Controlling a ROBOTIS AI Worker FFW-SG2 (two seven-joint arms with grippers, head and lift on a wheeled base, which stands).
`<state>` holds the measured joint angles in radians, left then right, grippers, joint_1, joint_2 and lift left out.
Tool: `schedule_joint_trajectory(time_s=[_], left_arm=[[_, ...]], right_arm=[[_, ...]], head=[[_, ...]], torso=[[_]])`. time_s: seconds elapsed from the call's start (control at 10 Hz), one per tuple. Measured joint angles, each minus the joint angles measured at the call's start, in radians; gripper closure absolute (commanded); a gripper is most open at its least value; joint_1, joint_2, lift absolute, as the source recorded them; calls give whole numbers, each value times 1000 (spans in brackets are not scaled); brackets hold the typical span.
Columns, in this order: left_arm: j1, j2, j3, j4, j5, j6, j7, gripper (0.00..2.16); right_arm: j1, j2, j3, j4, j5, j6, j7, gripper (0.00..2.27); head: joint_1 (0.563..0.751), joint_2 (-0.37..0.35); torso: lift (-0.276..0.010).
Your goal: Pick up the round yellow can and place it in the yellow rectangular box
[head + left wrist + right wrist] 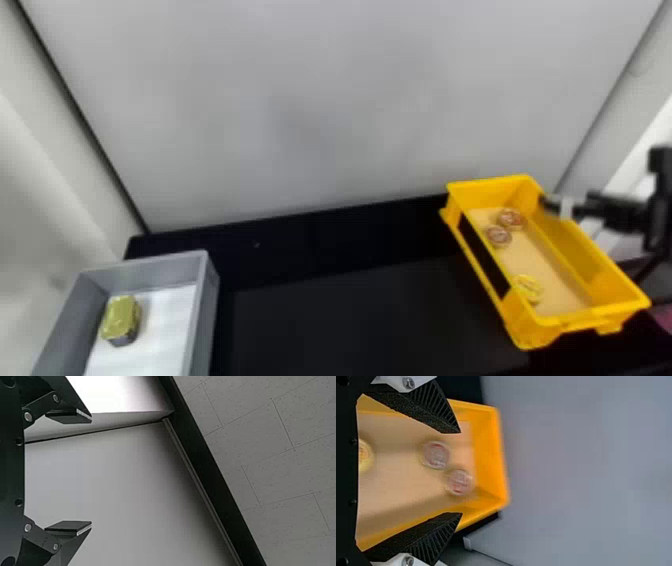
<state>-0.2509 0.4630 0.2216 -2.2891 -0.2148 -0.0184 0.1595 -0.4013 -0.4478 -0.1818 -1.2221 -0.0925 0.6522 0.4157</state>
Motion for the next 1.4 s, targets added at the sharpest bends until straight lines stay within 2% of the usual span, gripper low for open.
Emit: schedule_joint_trajectory(time_s=[0.2,0.4,0.6,0.9,1.1,1.4], left_arm=[[5,1,8,-6,0,5,0,314],[12,1,17,-13,0,12,0,314],[17,3,33,-19,0,20,0,314],[32,6,73,-28,0,24,7,314],[44,5,106,-35,0,19,16,314],[59,6,153,-45,0,10,22,314]], right_arm=[[49,-8,-62,-375,11,17,-114,76],[74,-22,-95,-722,79,36,-234,79],[58,-25,-75,-932,180,29,-301,84],[-24,-23,12,-1075,313,-71,-390,101],[-89,-21,72,-1114,384,-174,-450,108],[-185,-35,155,-1123,404,-306,-525,110]], head=[[740,18],[740,18],[740,18],[740,18],[740,18],[740,18]], torso=[[0],[0],[0],[0],[0],[0]])
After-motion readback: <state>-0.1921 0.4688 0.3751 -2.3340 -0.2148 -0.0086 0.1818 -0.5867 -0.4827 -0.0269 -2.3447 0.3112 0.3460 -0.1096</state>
